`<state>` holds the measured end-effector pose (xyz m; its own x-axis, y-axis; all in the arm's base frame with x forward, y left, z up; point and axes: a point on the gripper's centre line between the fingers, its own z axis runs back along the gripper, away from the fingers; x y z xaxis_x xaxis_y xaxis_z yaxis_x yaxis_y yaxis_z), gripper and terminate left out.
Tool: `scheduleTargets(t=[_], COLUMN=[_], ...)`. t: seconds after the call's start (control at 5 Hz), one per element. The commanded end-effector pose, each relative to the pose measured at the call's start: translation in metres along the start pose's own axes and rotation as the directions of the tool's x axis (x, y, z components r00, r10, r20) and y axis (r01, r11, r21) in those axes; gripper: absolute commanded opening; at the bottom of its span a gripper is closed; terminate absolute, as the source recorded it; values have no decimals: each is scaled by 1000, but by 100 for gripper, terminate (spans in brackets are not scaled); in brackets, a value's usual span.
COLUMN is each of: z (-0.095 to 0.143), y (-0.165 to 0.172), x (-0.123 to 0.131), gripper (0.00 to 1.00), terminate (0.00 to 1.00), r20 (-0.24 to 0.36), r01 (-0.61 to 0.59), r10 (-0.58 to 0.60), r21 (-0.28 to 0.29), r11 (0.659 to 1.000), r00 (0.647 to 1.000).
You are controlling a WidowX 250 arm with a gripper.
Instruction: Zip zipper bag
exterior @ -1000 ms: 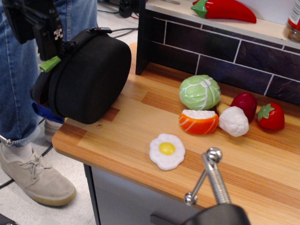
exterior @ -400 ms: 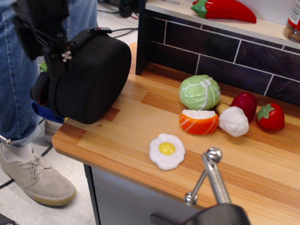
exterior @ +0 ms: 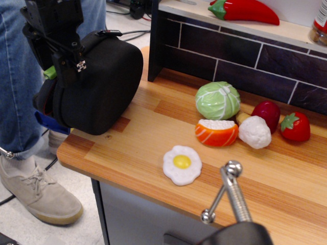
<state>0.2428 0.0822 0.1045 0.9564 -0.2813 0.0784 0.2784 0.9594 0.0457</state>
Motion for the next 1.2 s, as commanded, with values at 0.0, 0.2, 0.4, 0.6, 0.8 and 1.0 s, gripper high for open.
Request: scheduleTargets(t=[0.0, 0.2, 0.4, 0.6, 0.8, 1.0], z=[19, 19, 6, -5, -26, -51], y=[4, 5, -1, -7, 0, 10], x=[1, -7, -18, -41, -54, -59], gripper=[0, 0, 0, 0, 0, 0], terminate=[0, 0, 0, 0, 0, 0], r20=[61, 55, -23, -129, -173, -163], r01=[-28, -58, -180, -194, -211, -170], r10=[28, 60, 179, 175, 195, 170], r21=[7, -41, -179, -158, -80, 14], r11=[1000, 997, 967, 968, 974, 985], r00=[998, 997, 984, 976, 965, 972])
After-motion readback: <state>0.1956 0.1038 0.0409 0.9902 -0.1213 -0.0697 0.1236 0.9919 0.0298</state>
